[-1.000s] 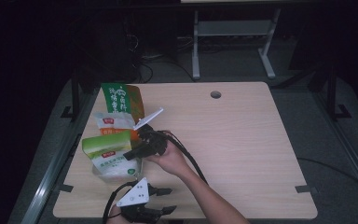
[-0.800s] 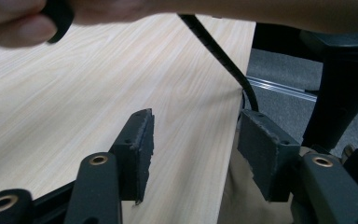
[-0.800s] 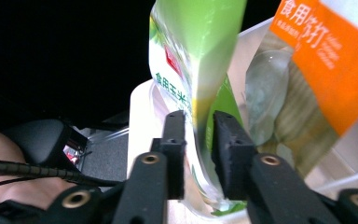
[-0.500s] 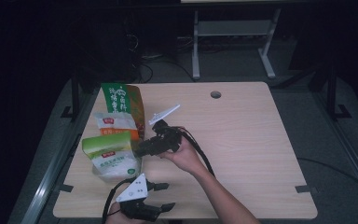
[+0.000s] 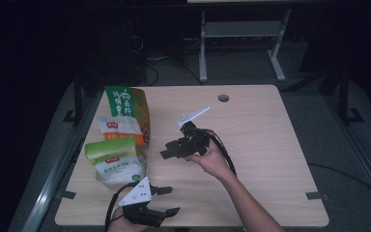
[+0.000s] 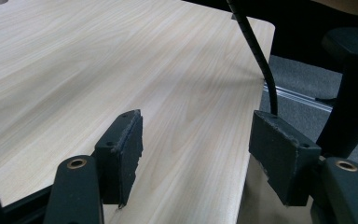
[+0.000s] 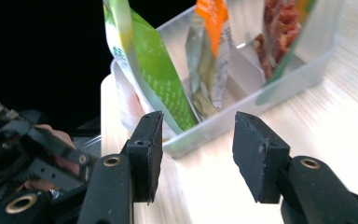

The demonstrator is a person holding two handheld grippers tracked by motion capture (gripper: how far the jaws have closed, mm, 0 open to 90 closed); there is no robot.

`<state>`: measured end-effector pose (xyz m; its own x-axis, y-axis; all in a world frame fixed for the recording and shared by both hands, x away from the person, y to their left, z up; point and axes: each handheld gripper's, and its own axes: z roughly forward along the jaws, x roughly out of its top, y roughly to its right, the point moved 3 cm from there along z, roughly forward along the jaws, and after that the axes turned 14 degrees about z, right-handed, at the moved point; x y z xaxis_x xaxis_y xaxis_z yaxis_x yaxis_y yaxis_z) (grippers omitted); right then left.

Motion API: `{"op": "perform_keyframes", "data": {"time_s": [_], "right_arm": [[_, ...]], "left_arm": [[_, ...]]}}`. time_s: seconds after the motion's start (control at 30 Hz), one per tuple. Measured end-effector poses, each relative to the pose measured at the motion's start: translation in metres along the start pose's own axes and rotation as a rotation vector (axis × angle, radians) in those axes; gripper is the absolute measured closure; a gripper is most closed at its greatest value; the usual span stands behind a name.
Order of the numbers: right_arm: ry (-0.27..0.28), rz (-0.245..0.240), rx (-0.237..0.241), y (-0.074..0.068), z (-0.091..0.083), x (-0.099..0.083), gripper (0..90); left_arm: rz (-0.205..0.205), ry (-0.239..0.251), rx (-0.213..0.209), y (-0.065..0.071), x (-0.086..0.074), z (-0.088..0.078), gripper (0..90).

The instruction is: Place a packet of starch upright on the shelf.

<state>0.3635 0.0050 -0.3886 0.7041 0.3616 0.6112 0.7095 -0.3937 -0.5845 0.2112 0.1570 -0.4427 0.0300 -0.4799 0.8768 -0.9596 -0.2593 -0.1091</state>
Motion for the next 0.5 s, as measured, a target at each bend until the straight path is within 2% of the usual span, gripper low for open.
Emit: {"op": "perform_keyframes", "data": {"time_s": [0.17, 0.5], "right_arm": [[0.010, 0.017, -0.022, 0.009, -0.014, -0.007, 50.6], [0.018, 0.033, -0.038, 0.017, -0.027, -0.014, 49.1]], "left_arm": [[-0.010, 0.000, 0.001, 0.000, 0.000, 0.000, 34.2], [-0.012, -0.005, 0.001, -0.001, -0.001, -0.001, 32.7]]}}
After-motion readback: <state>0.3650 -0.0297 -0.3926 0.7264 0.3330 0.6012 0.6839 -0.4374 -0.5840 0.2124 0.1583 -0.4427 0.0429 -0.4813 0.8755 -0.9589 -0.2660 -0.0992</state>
